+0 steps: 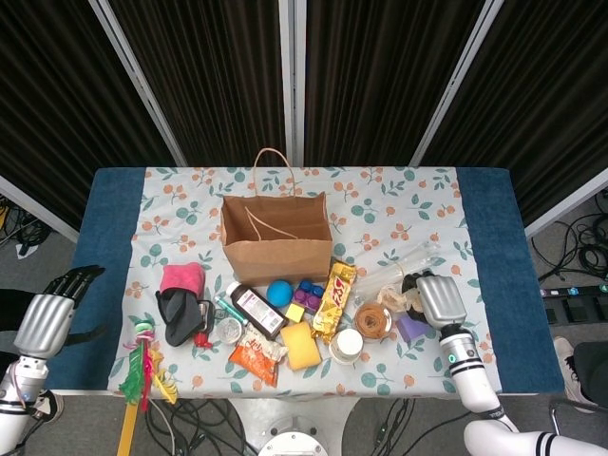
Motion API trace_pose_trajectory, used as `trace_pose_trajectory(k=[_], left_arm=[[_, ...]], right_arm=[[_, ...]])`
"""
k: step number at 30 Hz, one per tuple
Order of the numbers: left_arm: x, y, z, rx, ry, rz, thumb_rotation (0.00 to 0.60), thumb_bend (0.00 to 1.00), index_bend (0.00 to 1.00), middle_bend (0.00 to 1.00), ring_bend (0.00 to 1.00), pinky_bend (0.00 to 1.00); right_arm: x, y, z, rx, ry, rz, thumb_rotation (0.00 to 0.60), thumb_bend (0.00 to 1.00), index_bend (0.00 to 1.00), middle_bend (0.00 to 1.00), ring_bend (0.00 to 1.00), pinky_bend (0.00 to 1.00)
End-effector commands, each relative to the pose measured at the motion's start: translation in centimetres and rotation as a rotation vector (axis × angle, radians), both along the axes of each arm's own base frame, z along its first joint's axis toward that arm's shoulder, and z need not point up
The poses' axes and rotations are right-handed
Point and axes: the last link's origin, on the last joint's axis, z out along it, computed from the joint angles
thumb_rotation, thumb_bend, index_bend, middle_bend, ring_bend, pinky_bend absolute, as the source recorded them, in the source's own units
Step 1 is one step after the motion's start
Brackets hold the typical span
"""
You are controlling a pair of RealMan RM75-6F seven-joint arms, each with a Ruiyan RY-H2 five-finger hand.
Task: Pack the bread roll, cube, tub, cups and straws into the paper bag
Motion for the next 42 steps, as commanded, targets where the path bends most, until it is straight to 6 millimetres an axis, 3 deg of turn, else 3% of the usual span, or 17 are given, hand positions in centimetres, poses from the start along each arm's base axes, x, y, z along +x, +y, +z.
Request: trace_pose_trajectory(k=[1,6,12,16,21,24,34,39,42], left_arm=[[0.0,0.0,0.0,-0.002,-0.003,0.001,0.600,0.13,0.20,0.25,0.18,0.27],[0.3,0.0,-0.1,-0.006,-0.010,-0.012,0.600,0.13,0.20,0.25,0.18,0.27],[0.8,0.0,-0.1,-0.008,-0.020,-0.026,0.600,0.13,0.20,0.25,0.18,0.27],[1.0,0.1,-0.1,-0.011,-0.022,-0.033,0.600,0.13,0.20,0.25,0.18,0.27],[1.0,0.3,0.3,-0.018,-0.018,-0.041,0.600,0.13,0.20,0.25,0.18,0.27],[1.0,0.6,0.4,-0.018,-0.015,-0.043,0.600,0.13,0.20,0.25,0.18,0.27],[0.2,1.4,0.6,-0.008,-0.009,-0.027,0.600,0.13,0.20,0.26,0.18,0.27],[-0.3,1.6,0.8,-0.004,-0.009,-0.014,0.600,0.13,0.20,0.26,0.18,0.27],[-0.5,1.8,0.8,-0.006,-0.008,-0.007,0.600,0.13,0.20,0.26,0.18,0.27]], right_arm=[[0.5,0.1,0.8,-0.057,-0.027,0.028,0.600,0.39,0.76,0.59,0.50,0.65],[1.7,0.7,3.4,-0.134,-0.070,0.080,0.600,0.41,0.78,0.61,0.52,0.67],[5.3,0.9,8.5,-0.266,-0.139,0.188,0.600,0.41,0.79,0.62,0.52,0.68],[9.4,-0.5,11.5,-0.335,-0.172,0.277,0.600,0.42,0.79,0.62,0.53,0.68],[15.0,-3.0,13.1,-0.338,-0.195,0.378,0.600,0.42,0.80,0.62,0.53,0.68],[18.0,-4.7,12.4,-0.321,-0.195,0.415,0.600,0.42,0.80,0.62,0.53,0.68],[26.1,-7.9,6.7,-0.278,-0.202,0.485,0.600,0.42,0.80,0.62,0.53,0.68],[27.3,-9.0,4.5,-0.257,-0.182,0.463,0.600,0.41,0.80,0.61,0.53,0.68],[27.1,-9.5,3.4,-0.231,-0.170,0.432,0.600,0.34,0.76,0.57,0.50,0.66]])
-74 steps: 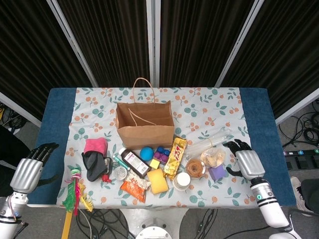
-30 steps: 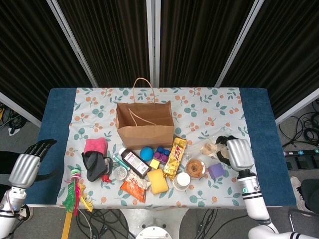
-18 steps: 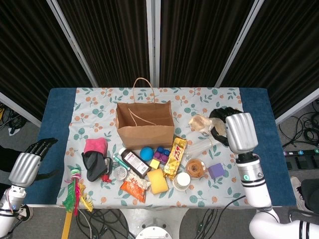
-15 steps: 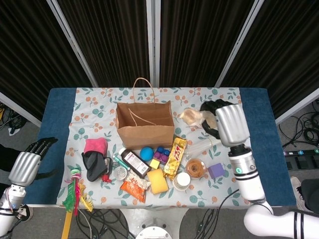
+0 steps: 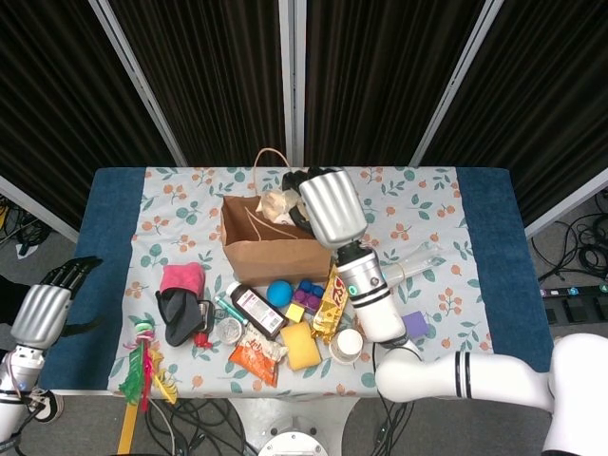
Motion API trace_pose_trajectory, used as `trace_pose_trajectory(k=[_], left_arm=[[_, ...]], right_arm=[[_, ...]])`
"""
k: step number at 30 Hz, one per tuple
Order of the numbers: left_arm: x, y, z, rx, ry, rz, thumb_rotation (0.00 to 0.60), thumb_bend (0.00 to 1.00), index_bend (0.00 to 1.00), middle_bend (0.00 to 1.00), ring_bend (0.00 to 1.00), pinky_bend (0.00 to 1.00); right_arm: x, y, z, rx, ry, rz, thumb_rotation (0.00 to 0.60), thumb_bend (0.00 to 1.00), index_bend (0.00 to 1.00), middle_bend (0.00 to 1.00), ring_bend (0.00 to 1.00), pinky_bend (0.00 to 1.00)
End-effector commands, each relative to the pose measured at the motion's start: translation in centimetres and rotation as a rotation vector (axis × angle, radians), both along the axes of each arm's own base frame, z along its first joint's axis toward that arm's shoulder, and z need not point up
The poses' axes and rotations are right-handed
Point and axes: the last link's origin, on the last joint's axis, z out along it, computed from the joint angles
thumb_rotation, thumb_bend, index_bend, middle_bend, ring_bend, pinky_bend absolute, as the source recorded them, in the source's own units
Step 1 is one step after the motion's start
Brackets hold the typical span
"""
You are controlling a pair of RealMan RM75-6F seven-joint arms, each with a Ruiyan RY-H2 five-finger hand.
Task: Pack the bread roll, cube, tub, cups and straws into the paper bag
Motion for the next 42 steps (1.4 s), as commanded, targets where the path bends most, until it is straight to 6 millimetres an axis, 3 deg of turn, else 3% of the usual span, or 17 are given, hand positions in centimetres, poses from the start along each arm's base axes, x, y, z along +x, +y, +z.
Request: trace_pose_trajectory(k=[1,5,8,15,18,21,23,27,31,34,37,42], left_arm=[[-0.2,0.2,0.0,-0.001,-0.002,0.004,0.600,0.13,0.20,0.26,0.18,0.27],[-0.3,0.4,0.0,0.000,-0.003,0.004,0.600,0.13,0.20,0.26,0.18,0.27],[-0.2,0.5,0.0,0.000,-0.004,0.000,0.600,0.13,0.20,0.26,0.18,0.27],[0.1,0.4,-0.2,-0.006,-0.004,-0.010,0.600,0.13,0.20,0.26,0.18,0.27],[0.4,0.2,-0.2,-0.006,-0.003,-0.019,0.600,0.13,0.20,0.26,0.18,0.27],[0.7,-0.1,-0.2,-0.006,-0.004,-0.025,0.600,0.13,0.20,0.26,0.18,0.27],[0.9,-0.3,-0.3,-0.009,-0.002,-0.026,0.600,0.13,0.20,0.26,0.18,0.27],[1.0,-0.7,-0.6,-0.018,-0.002,-0.021,0.600,0.13,0.20,0.26,0.18,0.27],[1.0,-0.9,-1.0,-0.031,-0.004,-0.019,0.600,0.13,0.20,0.26,0.18,0.27],[1.1,-1.0,-1.2,-0.034,-0.008,-0.022,0.600,0.13,0.20,0.26,0.18,0.27],[0.9,-1.1,-1.3,-0.037,-0.008,-0.019,0.600,0.13,0.20,0.26,0.18,0.27],[0.7,-1.2,-1.2,-0.029,-0.013,-0.016,0.600,0.13,0.20,0.26,0.18,0.27]], right_arm=[[-0.2,-0.5,-1.5,0.046,0.020,-0.034,0.600,0.27,0.71,0.55,0.46,0.62],[-0.7,-0.5,-1.8,0.126,0.014,-0.045,0.600,0.03,0.46,0.42,0.26,0.41],[-0.9,-0.5,-1.3,0.124,0.006,-0.035,0.600,0.00,0.35,0.35,0.19,0.33],[-1.3,0.5,2.3,0.029,-0.061,0.006,0.600,0.00,0.33,0.33,0.18,0.32],[-2.7,1.8,4.6,-0.018,-0.074,0.017,0.600,0.00,0.33,0.34,0.18,0.32],[-6.5,4.3,6.1,-0.027,0.003,-0.017,0.600,0.00,0.33,0.34,0.19,0.32],[-10.3,6.5,6.1,0.026,0.092,-0.092,0.600,0.00,0.33,0.34,0.18,0.32],[-18.4,10.8,5.4,0.153,0.250,-0.283,0.600,0.00,0.33,0.34,0.18,0.32],[-24.0,13.2,4.1,0.252,0.326,-0.417,0.600,0.00,0.33,0.35,0.19,0.32],[-26.9,14.0,3.1,0.295,0.374,-0.464,0.600,0.00,0.33,0.35,0.19,0.32],[-28.3,14.4,2.0,0.319,0.397,-0.460,0.600,0.00,0.33,0.34,0.18,0.30],[-28.6,14.2,0.8,0.323,0.404,-0.426,0.600,0.00,0.32,0.34,0.16,0.28]])
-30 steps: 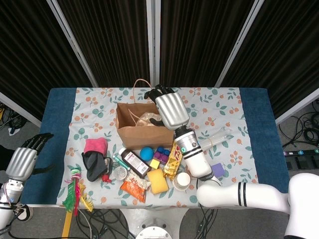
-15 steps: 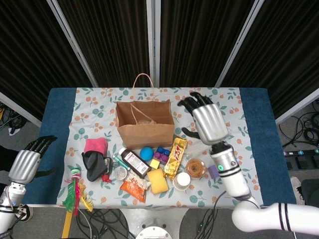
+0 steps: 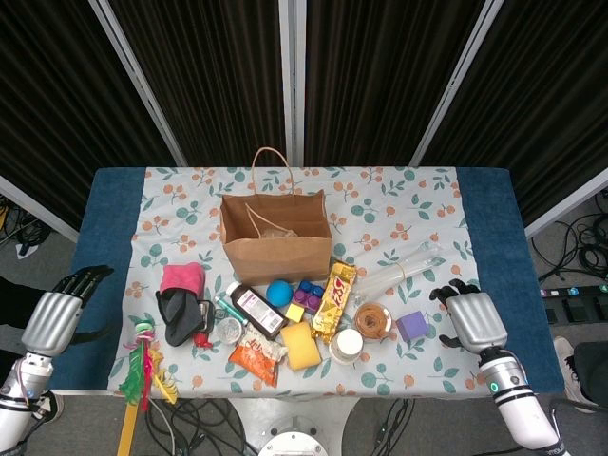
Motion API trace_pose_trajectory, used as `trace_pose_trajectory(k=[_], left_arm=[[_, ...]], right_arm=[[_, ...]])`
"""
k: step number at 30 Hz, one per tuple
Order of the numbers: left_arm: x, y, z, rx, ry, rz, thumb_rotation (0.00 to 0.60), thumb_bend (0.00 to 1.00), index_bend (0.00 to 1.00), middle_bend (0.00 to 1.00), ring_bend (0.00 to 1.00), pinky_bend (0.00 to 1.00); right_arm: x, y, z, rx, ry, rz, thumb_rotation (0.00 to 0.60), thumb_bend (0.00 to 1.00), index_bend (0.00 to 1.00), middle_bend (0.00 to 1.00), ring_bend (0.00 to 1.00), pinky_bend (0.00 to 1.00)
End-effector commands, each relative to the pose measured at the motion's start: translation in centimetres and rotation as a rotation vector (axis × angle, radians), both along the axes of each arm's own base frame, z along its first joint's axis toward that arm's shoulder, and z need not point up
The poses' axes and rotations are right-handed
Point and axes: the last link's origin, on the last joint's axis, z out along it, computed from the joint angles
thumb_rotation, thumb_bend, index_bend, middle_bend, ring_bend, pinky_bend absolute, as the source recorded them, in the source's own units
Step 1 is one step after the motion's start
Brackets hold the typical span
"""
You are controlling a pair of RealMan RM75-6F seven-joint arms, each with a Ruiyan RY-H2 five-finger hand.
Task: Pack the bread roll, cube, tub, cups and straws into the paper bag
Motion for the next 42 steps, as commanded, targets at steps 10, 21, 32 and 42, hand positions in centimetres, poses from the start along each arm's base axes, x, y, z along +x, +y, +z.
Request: trace_pose_trajectory(k=[10,21,32,42], left_arm=[[-0.9,-0.5,0.3,0.028,-0.013,0.011,0.600,0.13,0.20,0.26,0.18,0.27],[-1.5,-0.2,0.7,0.040,-0.031,0.018,0.600,0.13,0.20,0.26,0.18,0.27],[-1.9,-0.1,0.9,0.049,-0.037,0.016,0.600,0.13,0.20,0.26,0.18,0.27],[-1.8,-0.2,1.3,0.056,-0.040,0.006,0.600,0.13,0.20,0.26,0.18,0.27]], right_arm=[[0.2,-0.8,-3.0,0.072,0.048,0.040,0.600,0.00,0.31,0.33,0.15,0.27],[-0.7,-1.8,-5.7,0.115,0.101,0.007,0.600,0.00,0.31,0.32,0.14,0.27],[-0.6,-2.2,-7.5,0.118,0.131,0.010,0.600,0.03,0.36,0.36,0.19,0.28],[0.5,-2.3,-7.0,0.056,0.102,0.035,0.600,0.17,0.55,0.49,0.32,0.40]])
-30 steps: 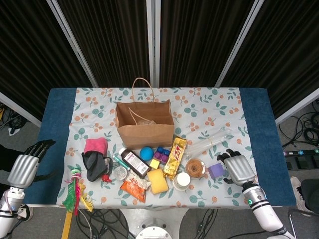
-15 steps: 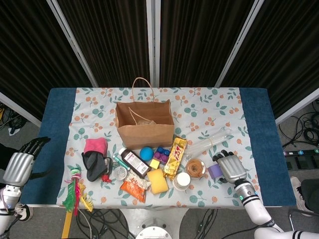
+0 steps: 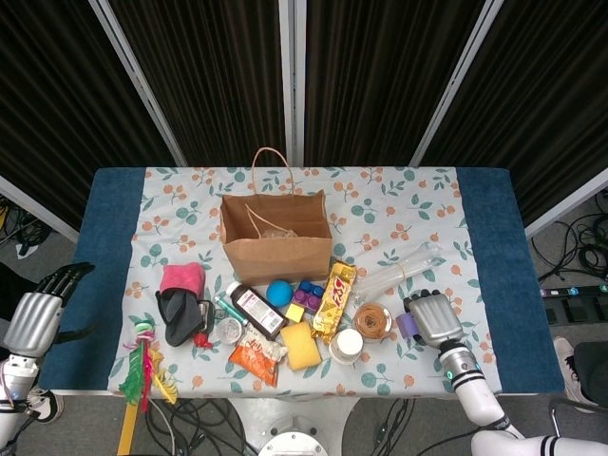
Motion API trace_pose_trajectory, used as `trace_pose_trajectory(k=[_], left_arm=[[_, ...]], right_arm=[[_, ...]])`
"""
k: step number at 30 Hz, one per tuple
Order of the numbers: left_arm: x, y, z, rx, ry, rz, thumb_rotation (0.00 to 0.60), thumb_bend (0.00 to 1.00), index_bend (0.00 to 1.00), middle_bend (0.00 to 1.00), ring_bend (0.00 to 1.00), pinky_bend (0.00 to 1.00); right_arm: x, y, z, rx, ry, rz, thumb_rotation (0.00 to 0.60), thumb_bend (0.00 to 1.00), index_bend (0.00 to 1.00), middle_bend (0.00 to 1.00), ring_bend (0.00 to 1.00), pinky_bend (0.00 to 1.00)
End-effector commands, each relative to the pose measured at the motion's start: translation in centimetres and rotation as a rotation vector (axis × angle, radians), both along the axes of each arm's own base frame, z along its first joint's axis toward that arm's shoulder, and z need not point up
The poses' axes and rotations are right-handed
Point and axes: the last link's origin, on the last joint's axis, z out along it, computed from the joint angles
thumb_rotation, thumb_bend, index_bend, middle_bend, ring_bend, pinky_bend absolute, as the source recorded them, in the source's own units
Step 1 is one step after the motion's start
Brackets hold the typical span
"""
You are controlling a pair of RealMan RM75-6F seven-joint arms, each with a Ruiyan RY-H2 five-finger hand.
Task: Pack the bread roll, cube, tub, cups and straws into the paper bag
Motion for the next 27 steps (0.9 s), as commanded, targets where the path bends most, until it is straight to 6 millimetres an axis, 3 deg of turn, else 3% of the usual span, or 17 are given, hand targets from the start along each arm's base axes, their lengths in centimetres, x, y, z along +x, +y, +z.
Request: trace_pose_trajectory(k=[1,6,9,12,15,18,24,27], left_arm=[[0.2,0.0,0.1,0.003,0.000,-0.008,0.600,0.13,0.20,0.26,0.18,0.27],[0.6,0.2,0.2,-0.003,-0.002,-0.017,0.600,0.13,0.20,0.26,0.18,0.27],[0.7,0.3,0.1,-0.008,-0.005,-0.021,0.600,0.13,0.20,0.26,0.18,0.27],[0.9,0.3,0.0,-0.011,-0.010,-0.024,0.600,0.13,0.20,0.26,0.18,0.27],[0.9,0.3,0.0,-0.012,-0.011,-0.026,0.600,0.13,0.20,0.26,0.18,0.27],[0.9,0.3,0.1,-0.009,-0.009,-0.023,0.600,0.13,0.20,0.26,0.18,0.27],[0.8,0.5,0.4,-0.003,-0.001,-0.018,0.600,0.13,0.20,0.26,0.18,0.27],[0.8,0.7,0.5,-0.002,0.004,-0.019,0.600,0.13,0.20,0.26,0.18,0.27]], right_arm=[[1.4,-0.1,1.6,-0.055,-0.059,0.036,0.600,0.17,0.55,0.49,0.32,0.40],[7.0,-1.6,7.1,-0.217,-0.198,0.188,0.600,0.18,0.55,0.49,0.32,0.40],[12.0,-3.5,10.3,-0.329,-0.323,0.309,0.600,0.18,0.55,0.49,0.32,0.40],[16.4,-5.7,11.6,-0.399,-0.428,0.392,0.600,0.18,0.55,0.49,0.32,0.40],[19.3,-7.9,11.4,-0.435,-0.481,0.414,0.600,0.18,0.55,0.49,0.32,0.40],[21.7,-10.0,10.0,-0.439,-0.496,0.410,0.600,0.18,0.55,0.49,0.32,0.40],[24.1,-11.6,6.5,-0.403,-0.488,0.392,0.600,0.18,0.55,0.47,0.32,0.39],[24.7,-11.9,5.2,-0.351,-0.502,0.367,0.600,0.10,0.45,0.39,0.24,0.31]])
